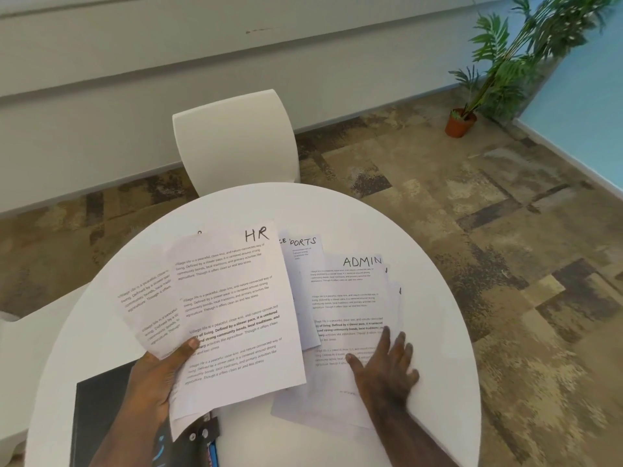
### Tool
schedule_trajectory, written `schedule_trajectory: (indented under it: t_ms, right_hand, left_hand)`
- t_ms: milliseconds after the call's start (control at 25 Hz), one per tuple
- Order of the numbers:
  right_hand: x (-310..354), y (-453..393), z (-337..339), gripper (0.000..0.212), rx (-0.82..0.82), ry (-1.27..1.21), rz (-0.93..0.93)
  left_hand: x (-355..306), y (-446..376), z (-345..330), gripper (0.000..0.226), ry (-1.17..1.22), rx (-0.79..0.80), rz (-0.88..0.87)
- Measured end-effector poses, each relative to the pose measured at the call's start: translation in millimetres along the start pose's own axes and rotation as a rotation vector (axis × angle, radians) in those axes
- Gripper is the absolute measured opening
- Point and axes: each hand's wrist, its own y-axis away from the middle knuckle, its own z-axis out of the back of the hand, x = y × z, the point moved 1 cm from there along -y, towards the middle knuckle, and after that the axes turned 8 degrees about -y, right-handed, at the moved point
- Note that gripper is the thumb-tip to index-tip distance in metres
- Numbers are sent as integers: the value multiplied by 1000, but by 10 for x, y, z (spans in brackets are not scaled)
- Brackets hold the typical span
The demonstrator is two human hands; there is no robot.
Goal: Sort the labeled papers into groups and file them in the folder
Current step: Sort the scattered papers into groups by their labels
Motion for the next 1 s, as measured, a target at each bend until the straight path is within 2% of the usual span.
schedule_trajectory:
  t_ms: [160, 280, 440, 520, 600, 720, 880, 1000]
  right_hand:
    - [1, -37, 122, 114, -17, -33, -36]
    - [-4, -129, 300, 98, 7, -54, -87]
    - [-117, -277, 394, 58, 61, -597, -199]
    - [-251, -357, 426, 41, 16, -789, -199]
    - [-433, -475, 485, 32, -72, -932, -276]
    - [-589, -624, 622, 29, -200, -1165, -413]
    - [-212, -672, 767, 28, -154, -1281, -313]
    - [373, -528, 704, 28, -36, -1180, -132]
  left_hand:
    - [28, 31, -88, 53, 12, -7, 9]
    - [32, 48, -132, 54, 26, 4, 14]
    - [23, 57, -158, 57, 8, 2, 11]
    - [14, 62, -155, 56, 28, 7, 12]
    - [5, 74, -145, 54, 40, 20, 8]
    - [-11, 79, -107, 52, 63, 35, 12]
    - [-77, 102, -110, 49, 65, 70, 3]
    - [-141, 136, -152, 44, 86, 92, -13]
